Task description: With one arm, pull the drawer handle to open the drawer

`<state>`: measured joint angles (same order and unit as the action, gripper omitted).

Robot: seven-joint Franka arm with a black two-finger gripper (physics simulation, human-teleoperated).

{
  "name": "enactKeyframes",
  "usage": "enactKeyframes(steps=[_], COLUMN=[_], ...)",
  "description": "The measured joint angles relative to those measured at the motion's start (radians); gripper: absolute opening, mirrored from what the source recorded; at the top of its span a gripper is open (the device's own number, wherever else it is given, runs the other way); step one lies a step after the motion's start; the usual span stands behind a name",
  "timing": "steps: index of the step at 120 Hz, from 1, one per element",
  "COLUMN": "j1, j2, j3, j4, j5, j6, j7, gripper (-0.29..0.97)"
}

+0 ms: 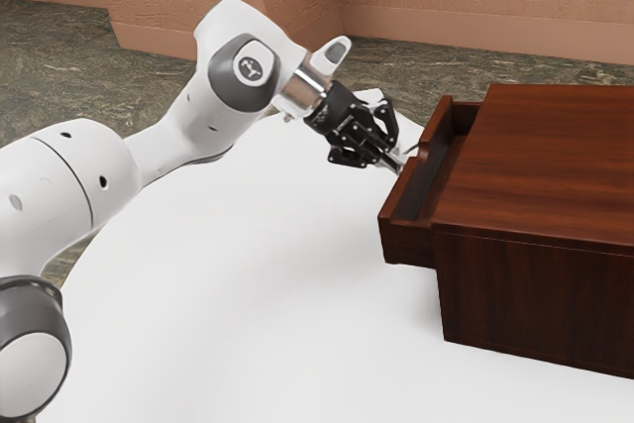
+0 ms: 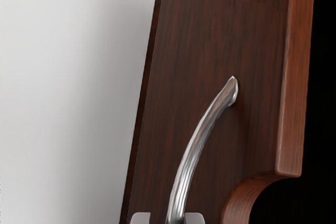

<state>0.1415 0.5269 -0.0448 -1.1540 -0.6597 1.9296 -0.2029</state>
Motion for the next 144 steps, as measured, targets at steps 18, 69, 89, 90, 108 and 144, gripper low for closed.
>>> enactKeyframes(steps=[18,69,89,90,108,144], j1=[0.003,0.017,0.016,0.016,0.016,0.016], j2=[0.000,-0.031,-0.036,-0.037,-0.041,-0.053], j3=[0.000,0.030,0.044,0.046,0.063,0.088], j4=[0.000,-0.039,-0.043,-0.044,-0.051,-0.063], j5=[-0.001,-0.002,-0.002,-0.002,-0.001,0.000], j6=[0.000,0.001,0.001,0.001,0.002,0.002], j7=[0.002,0.005,0.007,0.007,0.008,0.008], gripper=[-0.02,-0.02,-0.02,-0.02,-0.02,-0.02])
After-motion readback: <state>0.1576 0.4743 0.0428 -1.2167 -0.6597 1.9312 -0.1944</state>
